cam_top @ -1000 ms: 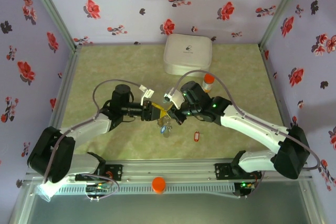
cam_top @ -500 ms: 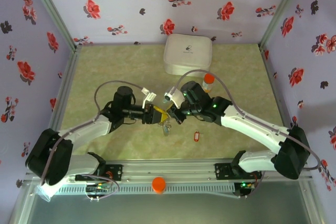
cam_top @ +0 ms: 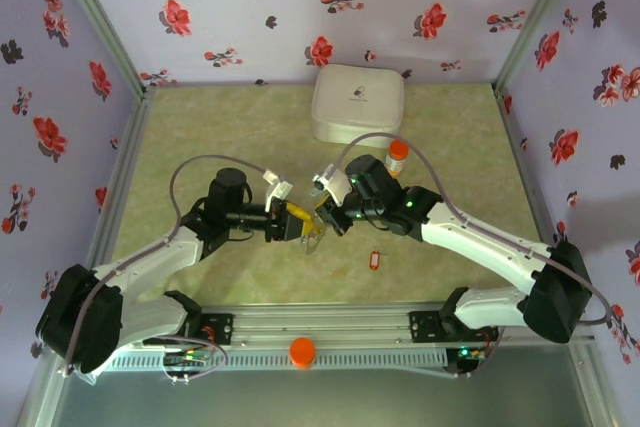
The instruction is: Put the keys on the keyring
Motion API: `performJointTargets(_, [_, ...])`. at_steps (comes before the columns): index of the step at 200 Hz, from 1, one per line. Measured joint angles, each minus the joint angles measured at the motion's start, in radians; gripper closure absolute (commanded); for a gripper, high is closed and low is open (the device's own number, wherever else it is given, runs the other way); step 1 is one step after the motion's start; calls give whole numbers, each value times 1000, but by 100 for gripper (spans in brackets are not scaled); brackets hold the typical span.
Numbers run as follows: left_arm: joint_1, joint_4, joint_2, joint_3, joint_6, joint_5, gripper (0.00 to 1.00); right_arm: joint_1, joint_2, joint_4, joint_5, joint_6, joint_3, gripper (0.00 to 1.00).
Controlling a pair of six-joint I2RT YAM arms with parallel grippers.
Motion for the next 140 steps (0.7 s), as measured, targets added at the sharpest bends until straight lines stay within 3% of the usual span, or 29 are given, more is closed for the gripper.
performJointTargets(75, [55,-97,-45,13,56,-40,60,2,0,6,-10,0,-6,100])
performJointTargets(140, [68,-7,-19,-18,103,-8,66,2,0,16,-63,-4,-9,100])
